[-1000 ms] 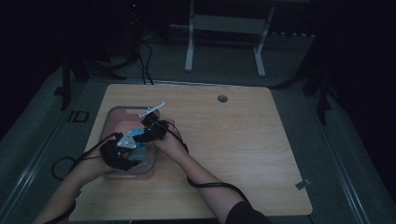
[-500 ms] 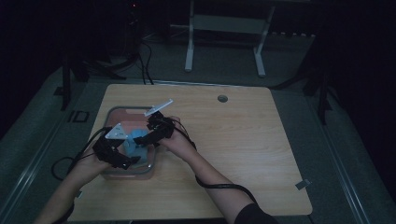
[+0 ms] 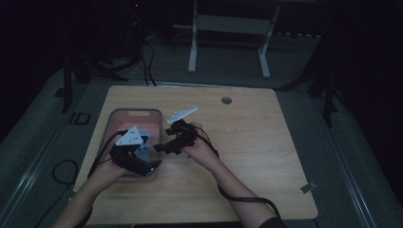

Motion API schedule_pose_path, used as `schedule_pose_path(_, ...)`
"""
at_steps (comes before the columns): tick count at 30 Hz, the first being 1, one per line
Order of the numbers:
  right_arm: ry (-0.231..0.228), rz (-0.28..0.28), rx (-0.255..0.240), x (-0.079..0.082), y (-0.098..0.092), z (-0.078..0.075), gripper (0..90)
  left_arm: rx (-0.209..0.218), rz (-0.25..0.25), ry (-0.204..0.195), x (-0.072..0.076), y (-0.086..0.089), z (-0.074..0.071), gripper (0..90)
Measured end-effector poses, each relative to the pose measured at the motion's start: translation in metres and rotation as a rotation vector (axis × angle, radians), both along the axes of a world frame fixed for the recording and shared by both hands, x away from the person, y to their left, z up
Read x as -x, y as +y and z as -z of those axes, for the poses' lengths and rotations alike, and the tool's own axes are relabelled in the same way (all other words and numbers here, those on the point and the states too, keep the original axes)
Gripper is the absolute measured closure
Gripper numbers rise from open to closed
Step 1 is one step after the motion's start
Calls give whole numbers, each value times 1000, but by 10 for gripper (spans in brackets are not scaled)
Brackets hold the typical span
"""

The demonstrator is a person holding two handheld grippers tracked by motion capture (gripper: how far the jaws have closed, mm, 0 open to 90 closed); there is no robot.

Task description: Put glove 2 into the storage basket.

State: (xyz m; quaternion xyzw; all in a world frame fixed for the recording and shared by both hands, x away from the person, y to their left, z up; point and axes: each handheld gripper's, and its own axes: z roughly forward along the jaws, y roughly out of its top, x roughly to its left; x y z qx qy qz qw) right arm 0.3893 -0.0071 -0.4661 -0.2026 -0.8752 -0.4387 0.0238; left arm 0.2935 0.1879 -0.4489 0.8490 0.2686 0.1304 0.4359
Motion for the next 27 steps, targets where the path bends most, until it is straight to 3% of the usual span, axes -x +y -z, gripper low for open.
schedule_pose_path(7,-2,11,-2,4,-34,0,154,2,55,-2,4,-25,-1,27)
schedule_pose_path(19,-33,47,1,12,-94,3,154,3,162,14,8,-74,10,27)
schedule_pose_path(27,-26,61,10,17,-120,13,150,-4,196,20,10,-92,18,27)
